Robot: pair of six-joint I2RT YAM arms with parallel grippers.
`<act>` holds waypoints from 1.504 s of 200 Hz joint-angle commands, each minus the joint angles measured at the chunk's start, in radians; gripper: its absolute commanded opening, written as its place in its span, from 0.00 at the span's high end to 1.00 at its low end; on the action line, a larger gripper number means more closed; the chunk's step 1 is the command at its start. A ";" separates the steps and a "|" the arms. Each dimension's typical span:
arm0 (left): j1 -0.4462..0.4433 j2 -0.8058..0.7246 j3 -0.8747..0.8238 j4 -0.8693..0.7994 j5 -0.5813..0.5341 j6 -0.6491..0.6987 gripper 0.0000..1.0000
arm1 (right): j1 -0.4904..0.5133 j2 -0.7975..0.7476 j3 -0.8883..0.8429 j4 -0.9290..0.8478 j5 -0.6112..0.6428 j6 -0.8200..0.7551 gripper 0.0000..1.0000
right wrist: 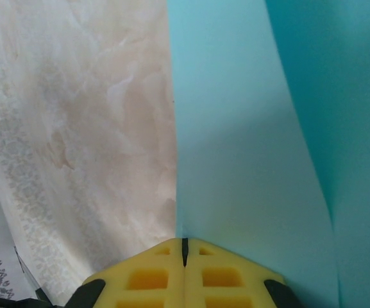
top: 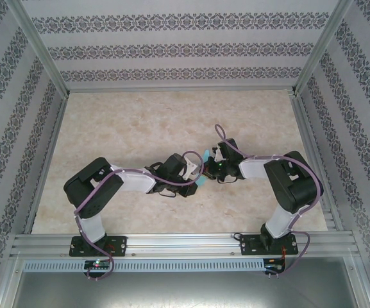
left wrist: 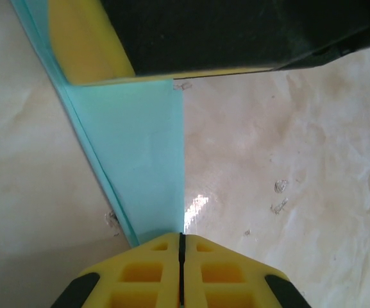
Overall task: Fold a paper plane with a square sheet of paper (pick it up from the middle)
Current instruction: Fold the wing for the fifth time at the center of the table, then turn over a paper plane at the center of the table.
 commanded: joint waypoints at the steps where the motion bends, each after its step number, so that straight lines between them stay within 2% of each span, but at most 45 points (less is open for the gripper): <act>1: -0.033 0.003 -0.059 -0.217 0.012 -0.019 0.90 | -0.015 0.047 -0.005 -0.081 0.100 -0.060 0.95; 133: -0.072 -0.080 -0.128 -0.276 0.025 -0.048 0.90 | -0.029 0.103 -0.005 -0.087 0.122 -0.099 0.96; 221: -0.073 -0.118 -0.105 -0.324 0.021 -0.037 0.90 | -0.017 0.098 0.003 -0.053 0.064 -0.096 0.95; 271: -0.072 -0.214 0.006 -0.393 -0.037 -0.021 0.86 | -0.002 0.005 0.045 -0.059 -0.002 -0.070 0.86; 301: -0.063 -0.226 0.098 -0.457 -0.115 0.017 0.76 | -0.015 -0.090 0.072 -0.126 -0.001 -0.083 0.78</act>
